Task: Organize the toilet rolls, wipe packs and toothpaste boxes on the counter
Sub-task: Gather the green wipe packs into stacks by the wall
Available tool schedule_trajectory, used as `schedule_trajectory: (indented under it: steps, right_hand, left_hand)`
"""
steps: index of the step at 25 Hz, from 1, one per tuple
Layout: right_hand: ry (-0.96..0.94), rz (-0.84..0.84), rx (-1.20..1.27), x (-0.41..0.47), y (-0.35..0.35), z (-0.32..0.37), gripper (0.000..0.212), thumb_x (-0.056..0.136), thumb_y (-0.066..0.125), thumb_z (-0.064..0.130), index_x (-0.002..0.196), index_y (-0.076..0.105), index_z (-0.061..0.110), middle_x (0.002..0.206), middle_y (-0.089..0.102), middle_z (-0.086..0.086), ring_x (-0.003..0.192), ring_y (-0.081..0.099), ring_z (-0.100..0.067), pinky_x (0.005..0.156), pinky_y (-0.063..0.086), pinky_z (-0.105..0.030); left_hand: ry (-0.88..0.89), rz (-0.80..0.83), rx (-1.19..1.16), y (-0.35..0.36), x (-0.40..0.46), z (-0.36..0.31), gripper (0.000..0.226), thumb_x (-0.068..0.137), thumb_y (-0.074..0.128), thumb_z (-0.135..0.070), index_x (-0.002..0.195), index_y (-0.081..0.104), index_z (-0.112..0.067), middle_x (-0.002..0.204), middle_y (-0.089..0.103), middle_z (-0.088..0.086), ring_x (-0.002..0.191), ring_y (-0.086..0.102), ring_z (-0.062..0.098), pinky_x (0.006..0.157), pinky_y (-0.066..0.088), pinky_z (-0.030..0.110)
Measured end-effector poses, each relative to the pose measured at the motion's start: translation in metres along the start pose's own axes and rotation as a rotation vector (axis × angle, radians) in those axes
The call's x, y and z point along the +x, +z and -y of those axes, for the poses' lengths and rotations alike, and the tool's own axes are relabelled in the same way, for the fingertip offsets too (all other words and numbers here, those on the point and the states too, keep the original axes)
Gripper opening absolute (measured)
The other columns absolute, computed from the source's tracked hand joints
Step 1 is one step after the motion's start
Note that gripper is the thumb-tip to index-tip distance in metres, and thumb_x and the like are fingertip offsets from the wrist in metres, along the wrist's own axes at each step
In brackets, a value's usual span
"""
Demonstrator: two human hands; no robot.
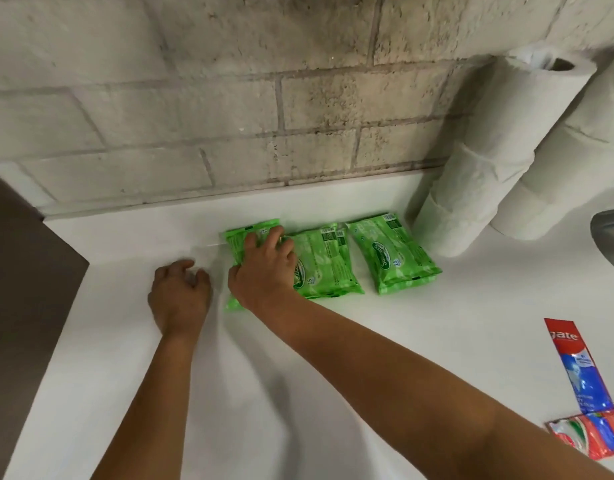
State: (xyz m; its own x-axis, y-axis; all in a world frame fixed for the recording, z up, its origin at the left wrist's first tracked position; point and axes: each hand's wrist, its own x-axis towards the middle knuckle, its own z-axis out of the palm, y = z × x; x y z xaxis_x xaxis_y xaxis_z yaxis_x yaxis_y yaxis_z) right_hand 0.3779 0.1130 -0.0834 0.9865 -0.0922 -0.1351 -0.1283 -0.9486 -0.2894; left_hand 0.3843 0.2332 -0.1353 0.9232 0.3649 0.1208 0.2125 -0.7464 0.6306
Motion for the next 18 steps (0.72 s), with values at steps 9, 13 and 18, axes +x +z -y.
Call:
schedule_trajectory:
  steps: [9, 13, 18]
  right_hand:
    - [-0.162, -0.139, 0.053, -0.053, -0.034, -0.047, 0.056, 0.088, 0.048, 0.039, 0.136, 0.035, 0.015, 0.141, 0.032, -0.014, 0.125, 0.032, -0.038, 0.102, 0.032, -0.044]
    - [-0.128, -0.156, -0.004, -0.095, -0.067, -0.132, 0.051, 0.087, 0.049, 0.034, 0.135, 0.043, 0.017, 0.139, 0.041, -0.012, 0.124, 0.037, -0.037, 0.1, 0.037, -0.04]
    - [0.036, -0.181, 0.121, -0.145, -0.084, -0.227, 0.047, 0.085, 0.055, 0.027, 0.13, 0.051, 0.014, 0.131, 0.05, -0.014, 0.118, 0.041, -0.039, 0.099, 0.04, -0.04]
  left_hand:
    - [-0.024, 0.106, -0.135, -0.014, -0.011, 0.0, 0.031, 0.083, 0.061, -0.017, 0.114, 0.065, -0.017, 0.118, 0.062, 0.011, 0.099, 0.062, 0.027, 0.092, 0.042, 0.028]
    - [0.057, 0.087, -0.18, -0.025, -0.066, -0.025, 0.028, 0.082, 0.059, -0.008, 0.109, 0.067, -0.012, 0.121, 0.06, 0.013, 0.099, 0.062, 0.03, 0.091, 0.044, 0.027]
    - [0.169, 0.239, -0.205, -0.024, -0.165, -0.082, 0.027, 0.085, 0.06, -0.009, 0.111, 0.066, -0.013, 0.121, 0.057, 0.011, 0.086, 0.055, 0.019, 0.082, 0.04, 0.021]
